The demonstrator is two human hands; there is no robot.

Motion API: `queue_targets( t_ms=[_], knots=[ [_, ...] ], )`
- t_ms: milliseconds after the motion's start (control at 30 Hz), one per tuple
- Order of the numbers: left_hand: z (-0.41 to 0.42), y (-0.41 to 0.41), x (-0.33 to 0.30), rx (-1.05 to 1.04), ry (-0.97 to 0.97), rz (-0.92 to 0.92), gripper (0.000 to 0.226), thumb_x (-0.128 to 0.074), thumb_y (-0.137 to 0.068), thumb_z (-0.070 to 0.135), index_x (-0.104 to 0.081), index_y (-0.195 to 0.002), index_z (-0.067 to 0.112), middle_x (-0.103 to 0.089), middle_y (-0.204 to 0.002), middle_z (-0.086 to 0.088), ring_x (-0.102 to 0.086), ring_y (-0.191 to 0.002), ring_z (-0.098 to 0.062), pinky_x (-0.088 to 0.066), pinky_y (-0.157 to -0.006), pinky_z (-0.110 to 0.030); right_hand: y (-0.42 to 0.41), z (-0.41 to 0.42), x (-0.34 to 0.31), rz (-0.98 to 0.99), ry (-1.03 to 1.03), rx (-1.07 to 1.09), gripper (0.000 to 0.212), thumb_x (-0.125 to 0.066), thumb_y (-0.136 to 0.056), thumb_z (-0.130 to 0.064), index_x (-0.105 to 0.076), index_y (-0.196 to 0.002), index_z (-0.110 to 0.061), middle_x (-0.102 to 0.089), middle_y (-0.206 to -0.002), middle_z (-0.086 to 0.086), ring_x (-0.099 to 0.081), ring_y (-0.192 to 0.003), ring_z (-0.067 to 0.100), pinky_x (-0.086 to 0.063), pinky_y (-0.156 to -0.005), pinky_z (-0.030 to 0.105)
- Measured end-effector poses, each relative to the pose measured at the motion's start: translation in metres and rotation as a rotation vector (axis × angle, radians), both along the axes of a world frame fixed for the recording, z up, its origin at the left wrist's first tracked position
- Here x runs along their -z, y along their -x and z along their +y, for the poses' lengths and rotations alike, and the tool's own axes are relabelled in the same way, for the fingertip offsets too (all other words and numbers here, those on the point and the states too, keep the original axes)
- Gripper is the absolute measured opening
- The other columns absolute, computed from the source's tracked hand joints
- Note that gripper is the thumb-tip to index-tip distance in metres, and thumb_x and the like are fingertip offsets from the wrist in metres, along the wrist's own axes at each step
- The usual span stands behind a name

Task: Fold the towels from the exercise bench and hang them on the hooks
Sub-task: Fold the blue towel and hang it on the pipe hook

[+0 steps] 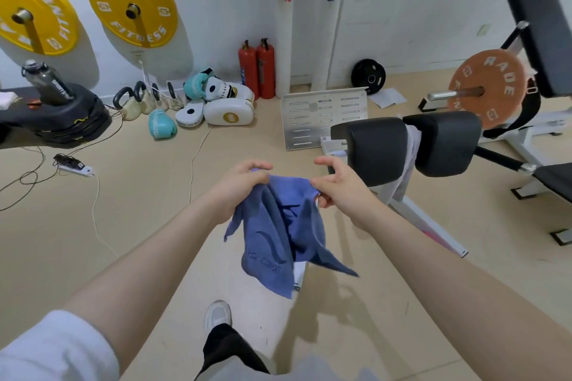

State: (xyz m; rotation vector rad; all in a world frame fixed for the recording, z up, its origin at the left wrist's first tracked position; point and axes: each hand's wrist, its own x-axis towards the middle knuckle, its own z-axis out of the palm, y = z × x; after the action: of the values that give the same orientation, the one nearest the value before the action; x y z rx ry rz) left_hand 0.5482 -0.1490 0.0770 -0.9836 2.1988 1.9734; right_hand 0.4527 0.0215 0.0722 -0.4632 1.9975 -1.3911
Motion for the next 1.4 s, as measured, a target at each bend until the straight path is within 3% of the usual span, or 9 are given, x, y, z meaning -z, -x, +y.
queue_targets(
  t_ms=[133, 267, 433, 600, 733, 933, 1133, 1267, 1400],
  knots=[
    [-0.010, 0.015, -0.024, 0.425, 0.190, 0.147, 0.029, -0.048, -0.079, 0.011, -0.064, -0.099, 0.026, -0.065, -0.108, -0.013, -0.058, -0.094, -0.019, -0.045, -0.088, -0.030, 0.000, -0.029, -0.018, -0.020, 0.084, -0.165, 0.039, -0.050, -0.091, -0.006, -0.051, -0.124, -0.025, -0.054, -0.063, -0.001, -0.051, -0.053, 0.006, -0.048, -0.056, 0.014],
    [-0.038, 0.028, -0.040, 0.705, 0.540, 0.284, 0.025, -0.053, -0.086, 0.016, -0.056, -0.109, 0.025, -0.065, -0.101, 0.005, -0.059, -0.092, -0.010, -0.047, -0.086, -0.026, 0.009, -0.065, -0.027, -0.051, 0.101, -0.192, 0.021, -0.049, -0.090, -0.002, -0.064, -0.098, -0.015, -0.053, -0.068, 0.002, -0.047, -0.055, 0.008, -0.047, -0.057, 0.017],
    [-0.091, 0.038, -0.032, 0.570, 0.578, 0.303, 0.026, -0.062, -0.086, 0.021, -0.050, -0.108, 0.029, -0.041, -0.058, 0.009, -0.037, -0.054, -0.004, -0.031, -0.052, -0.014, 0.023, -0.100, -0.027, -0.067, 0.078, -0.196, 0.012, -0.050, -0.092, -0.009, -0.062, -0.091, -0.008, -0.052, -0.068, 0.003, -0.049, -0.061, 0.012, -0.047, -0.061, 0.018],
    [-0.150, 0.031, -0.014, 0.392, 0.265, 0.206, 0.015, -0.065, -0.084, 0.014, -0.059, -0.071, 0.018, -0.059, -0.058, 0.014, -0.051, -0.056, 0.002, -0.041, -0.057, -0.013, 0.032, -0.129, -0.025, -0.156, 0.196, -0.101, 0.014, -0.049, -0.093, -0.009, -0.059, -0.084, -0.011, -0.051, -0.080, 0.011, -0.047, -0.076, 0.023, -0.043, -0.074, 0.028],
    [-0.194, 0.024, -0.009, 0.371, 0.098, 0.163, 0.012, -0.069, -0.076, 0.021, -0.060, -0.074, 0.014, -0.058, -0.069, 0.000, -0.052, -0.062, -0.008, -0.044, -0.066, -0.020, 0.038, -0.148, -0.023, -0.160, 0.203, -0.057, 0.010, -0.050, -0.092, -0.009, -0.058, -0.086, -0.010, -0.048, -0.079, 0.010, -0.045, -0.076, 0.023, -0.042, -0.077, 0.031],
    [-0.238, 0.024, -0.001, 0.416, 0.111, 0.089, 0.013, -0.069, -0.073, 0.021, -0.062, -0.079, 0.012, -0.065, -0.073, 0.003, -0.059, -0.071, -0.009, -0.048, -0.076, -0.023, 0.042, -0.172, -0.019, -0.213, 0.315, 0.185, 0.017, -0.048, -0.093, -0.009, -0.062, -0.085, -0.012, -0.056, -0.073, 0.005, -0.051, -0.065, 0.015, -0.046, -0.066, 0.022],
    [-0.247, 0.036, -0.012, 0.175, -0.118, 0.291, 0.015, -0.055, -0.091, 0.021, -0.060, -0.086, 0.008, -0.058, -0.073, -0.002, -0.053, -0.066, -0.010, -0.045, -0.066, -0.020, 0.035, -0.197, -0.016, -0.229, 0.341, 0.380, 0.019, -0.049, -0.093, -0.009, -0.058, -0.106, -0.021, -0.052, -0.065, 0.001, -0.048, -0.056, 0.011, -0.045, -0.058, 0.019],
    [-0.236, 0.047, -0.018, 0.168, 0.046, 0.288, 0.022, -0.048, -0.096, 0.020, -0.064, -0.082, 0.013, -0.058, -0.070, 0.001, -0.053, -0.060, -0.004, -0.045, -0.058, -0.012, 0.013, -0.213, -0.031, -0.155, 0.281, 0.208, 0.015, -0.050, -0.092, -0.008, -0.063, -0.090, -0.014, -0.059, -0.071, 0.003, -0.058, -0.063, 0.014, -0.050, -0.065, 0.020],
    [-0.224, 0.047, -0.013, 0.309, 0.061, 0.310, 0.025, -0.047, -0.096, 0.016, -0.063, -0.076, 0.012, -0.056, -0.054, 0.013, -0.047, -0.051, 0.000, -0.039, -0.053, -0.010, -0.006, -0.223, -0.050, -0.081, 0.238, -0.140, 0.024, -0.054, -0.084, 0.001, -0.064, -0.098, -0.015, -0.072, -0.091, 0.006, -0.066, -0.090, 0.012, -0.052, -0.078, 0.022]
  ],
)
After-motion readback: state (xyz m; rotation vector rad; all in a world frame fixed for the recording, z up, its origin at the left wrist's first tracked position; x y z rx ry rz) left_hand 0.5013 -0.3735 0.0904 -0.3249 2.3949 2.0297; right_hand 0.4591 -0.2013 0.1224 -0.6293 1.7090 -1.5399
